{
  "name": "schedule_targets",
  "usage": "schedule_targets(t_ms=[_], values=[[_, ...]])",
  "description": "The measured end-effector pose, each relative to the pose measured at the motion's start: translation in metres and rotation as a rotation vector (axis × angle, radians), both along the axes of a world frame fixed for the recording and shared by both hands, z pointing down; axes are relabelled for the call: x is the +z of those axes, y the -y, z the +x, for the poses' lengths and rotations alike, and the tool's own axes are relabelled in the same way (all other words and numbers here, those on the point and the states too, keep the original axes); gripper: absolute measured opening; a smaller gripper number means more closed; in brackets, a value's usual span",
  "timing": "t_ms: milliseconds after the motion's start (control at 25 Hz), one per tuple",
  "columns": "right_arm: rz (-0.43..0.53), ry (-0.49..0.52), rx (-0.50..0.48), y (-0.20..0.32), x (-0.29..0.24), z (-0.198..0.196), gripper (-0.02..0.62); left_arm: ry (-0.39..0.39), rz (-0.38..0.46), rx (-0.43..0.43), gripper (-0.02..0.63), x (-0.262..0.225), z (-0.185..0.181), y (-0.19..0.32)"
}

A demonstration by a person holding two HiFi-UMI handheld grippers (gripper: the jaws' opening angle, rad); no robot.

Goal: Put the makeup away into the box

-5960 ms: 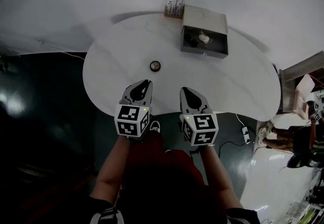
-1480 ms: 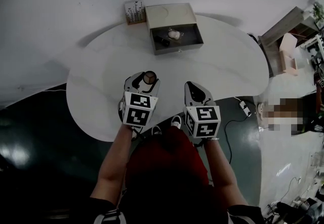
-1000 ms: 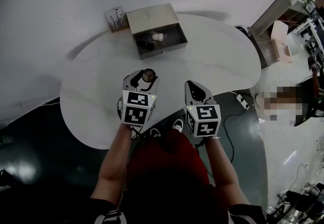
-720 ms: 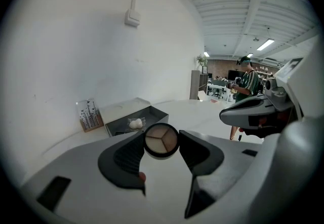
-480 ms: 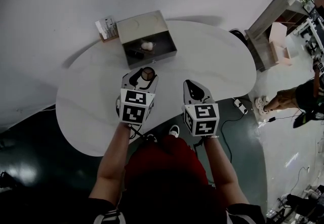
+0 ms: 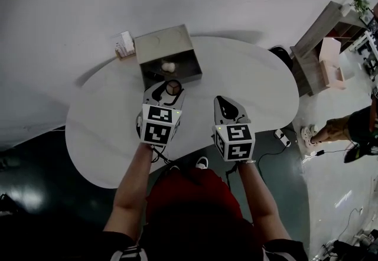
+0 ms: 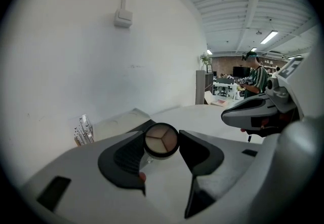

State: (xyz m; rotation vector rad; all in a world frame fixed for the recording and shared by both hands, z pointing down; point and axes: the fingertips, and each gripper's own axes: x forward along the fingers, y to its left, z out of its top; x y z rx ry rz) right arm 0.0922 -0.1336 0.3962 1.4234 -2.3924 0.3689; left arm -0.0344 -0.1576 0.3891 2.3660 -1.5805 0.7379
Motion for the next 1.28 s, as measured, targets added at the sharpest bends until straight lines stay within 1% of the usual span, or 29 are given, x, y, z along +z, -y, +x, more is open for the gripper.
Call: schedule_targets(t_ms=[240,560,1280], values=[[0.016,0.013,-0.033,0.014,-0.004,0.006,0.014,0.031,0.022,-0.016,0.238,-0.008,0.007,0.018],[0.007,0.017,-0.053,0.026,-0.005,0.001,0.014,0.056,0.014,-0.002,0.236,-0.010,0.010,0.041],[-0.063,-0.029,-0.023,0.083,0.028,-0.019,0.014,0.052,-0.079,0.082,0.238,0.044,0.006,0.111]])
